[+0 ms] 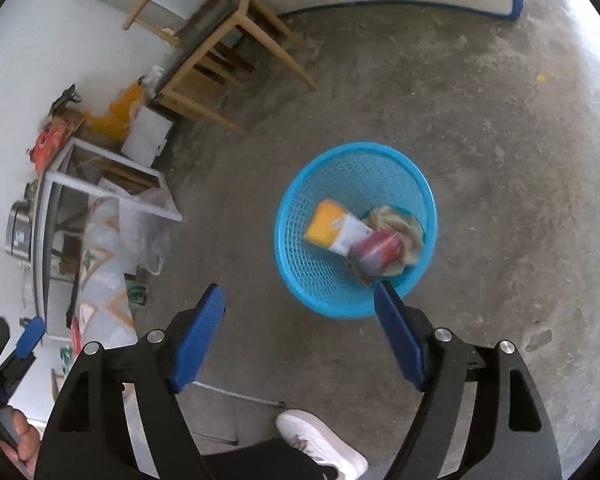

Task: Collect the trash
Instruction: 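Carry the yellow box and red can to the wastebasket and open both grippers, then grasp the clear plastic container with the left gripper while the right gripper grasps the blue toothpaste box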

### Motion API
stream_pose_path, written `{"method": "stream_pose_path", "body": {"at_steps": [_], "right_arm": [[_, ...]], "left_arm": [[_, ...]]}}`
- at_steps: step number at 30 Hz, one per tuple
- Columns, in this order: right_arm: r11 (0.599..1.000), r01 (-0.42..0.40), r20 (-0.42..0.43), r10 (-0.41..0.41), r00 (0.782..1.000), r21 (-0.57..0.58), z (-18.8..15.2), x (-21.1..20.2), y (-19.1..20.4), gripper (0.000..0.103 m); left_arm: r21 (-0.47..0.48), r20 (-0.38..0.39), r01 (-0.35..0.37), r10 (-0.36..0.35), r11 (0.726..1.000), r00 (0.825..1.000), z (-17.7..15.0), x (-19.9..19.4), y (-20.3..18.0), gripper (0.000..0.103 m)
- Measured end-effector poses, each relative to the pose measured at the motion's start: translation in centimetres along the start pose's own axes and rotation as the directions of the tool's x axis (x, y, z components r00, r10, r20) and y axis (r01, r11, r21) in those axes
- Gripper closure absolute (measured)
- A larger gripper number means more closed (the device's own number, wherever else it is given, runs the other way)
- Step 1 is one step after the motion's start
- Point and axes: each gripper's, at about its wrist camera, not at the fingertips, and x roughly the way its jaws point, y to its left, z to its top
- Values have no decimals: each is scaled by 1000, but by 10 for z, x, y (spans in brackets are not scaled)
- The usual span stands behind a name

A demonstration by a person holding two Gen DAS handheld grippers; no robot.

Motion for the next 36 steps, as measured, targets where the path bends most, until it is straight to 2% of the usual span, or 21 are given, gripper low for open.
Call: {"method": "stream_pose_path", "body": {"at_steps": [5, 9, 13, 16, 18, 20, 22, 25, 27, 31, 32, 33, 35, 36], "right_arm": [[997, 29, 23, -27, 999, -74, -33, -27, 12, 28], [987, 58, 49, -51, 997, -151, -54, -48, 40, 28], [964, 46, 75, -27, 997, -263, -69, -66, 84, 27], [933, -19, 67, 46, 997, -359, -83, -71, 129, 23], [902, -91, 21, 110, 994, -422, -95, -69, 163, 23], [850, -165, -44, 165, 985, -501, -112, -62, 204, 23], [801, -217, -100, 195, 976, -559, -129, -56, 235, 23], [694, -294, -194, 220, 956, -657, -165, -43, 293, 23], [630, -307, -218, 218, 951, -713, -186, -41, 320, 23], [408, -292, -226, 204, 953, -865, -237, -38, 378, 23], [339, -271, -215, 195, 957, -901, -250, -37, 390, 23], [287, -259, -210, 190, 959, -922, -259, -34, 399, 23], [187, -248, -217, 174, 961, -950, -275, -27, 420, 23], [156, -244, -218, 164, 962, -957, -280, -24, 428, 23]], "left_arm": [[24, 69, -33, 31, 999, 997, -40, -70, 30, 30], [-33, 162, -70, 75, 997, 984, -72, -130, 60, 29], [-94, 274, -132, 153, 987, 950, -114, -190, 87, 27], [-138, 321, -199, 233, 970, 918, -154, -226, 102, 23], [-169, 319, -251, 294, 953, 901, -179, -245, 111, 22], [-212, 316, -305, 361, 928, 878, -207, -263, 120, 22], [-293, 298, -345, 428, 892, 853, -231, -278, 135, 21], [-399, 281, -369, 495, 839, 822, -259, -290, 154, 21], [-427, 280, -381, 521, 820, 806, -272, -300, 163, 21], [-426, 292, -439, 580, 791, 761, -276, -313, 179, 21], [-420, 300, -448, 587, 789, 752, -272, -316, 179, 21], [-410, 311, -454, 589, 791, 745, -269, -318, 180, 21], [-368, 332, -454, 571, 811, 751, -260, -320, 188, 21], [-352, 334, -458, 567, 816, 753, -256, -319, 190, 21]]}}
